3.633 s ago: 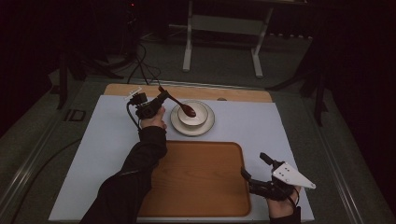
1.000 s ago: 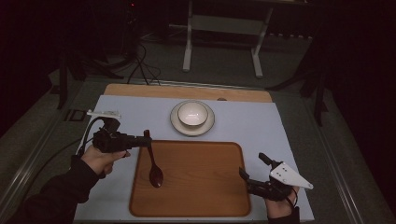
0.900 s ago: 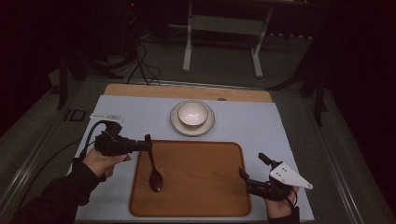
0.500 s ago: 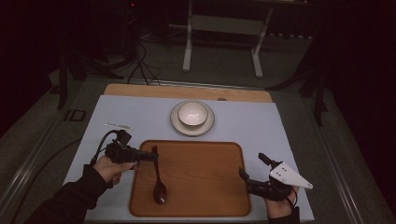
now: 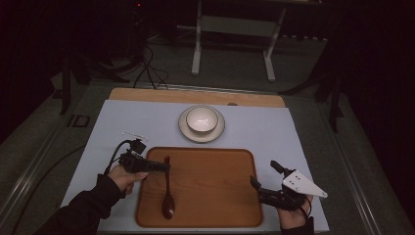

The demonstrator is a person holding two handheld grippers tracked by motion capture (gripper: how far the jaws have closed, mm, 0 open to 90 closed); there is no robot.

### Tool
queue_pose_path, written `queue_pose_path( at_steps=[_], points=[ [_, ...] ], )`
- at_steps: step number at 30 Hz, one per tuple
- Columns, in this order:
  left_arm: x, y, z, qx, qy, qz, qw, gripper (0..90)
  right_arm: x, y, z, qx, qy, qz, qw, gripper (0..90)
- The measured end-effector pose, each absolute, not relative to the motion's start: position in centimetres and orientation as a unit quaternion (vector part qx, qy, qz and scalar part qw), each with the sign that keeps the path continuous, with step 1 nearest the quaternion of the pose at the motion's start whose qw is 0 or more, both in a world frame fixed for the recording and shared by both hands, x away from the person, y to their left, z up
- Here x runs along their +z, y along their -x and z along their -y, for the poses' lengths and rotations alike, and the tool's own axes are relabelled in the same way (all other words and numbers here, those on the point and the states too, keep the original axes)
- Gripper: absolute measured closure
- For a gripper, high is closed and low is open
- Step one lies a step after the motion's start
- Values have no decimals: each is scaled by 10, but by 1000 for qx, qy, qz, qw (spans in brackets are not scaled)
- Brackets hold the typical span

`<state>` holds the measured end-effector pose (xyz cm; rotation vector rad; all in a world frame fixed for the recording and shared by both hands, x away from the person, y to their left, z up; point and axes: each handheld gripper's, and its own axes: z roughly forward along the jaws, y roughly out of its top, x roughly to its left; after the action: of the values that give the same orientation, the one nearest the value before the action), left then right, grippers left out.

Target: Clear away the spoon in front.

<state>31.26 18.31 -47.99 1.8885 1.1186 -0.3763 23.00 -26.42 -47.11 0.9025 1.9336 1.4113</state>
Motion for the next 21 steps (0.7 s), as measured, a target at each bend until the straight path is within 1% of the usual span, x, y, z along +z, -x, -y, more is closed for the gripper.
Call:
queue_pose_path(
  at_steps=[5,6,21],
  points=[
    [-493,-315,-181,-135,-748,-480,438,811,-471,-230,264,528,-338,-725,286,137],
    [-496,-316,-180,-139,-746,-483,436,810,-471,-230,264,529,-337,-725,286,137],
    [-529,-315,-174,-114,-719,-534,430,771,-471,-230,264,530,-335,-726,282,138]
  ],
)
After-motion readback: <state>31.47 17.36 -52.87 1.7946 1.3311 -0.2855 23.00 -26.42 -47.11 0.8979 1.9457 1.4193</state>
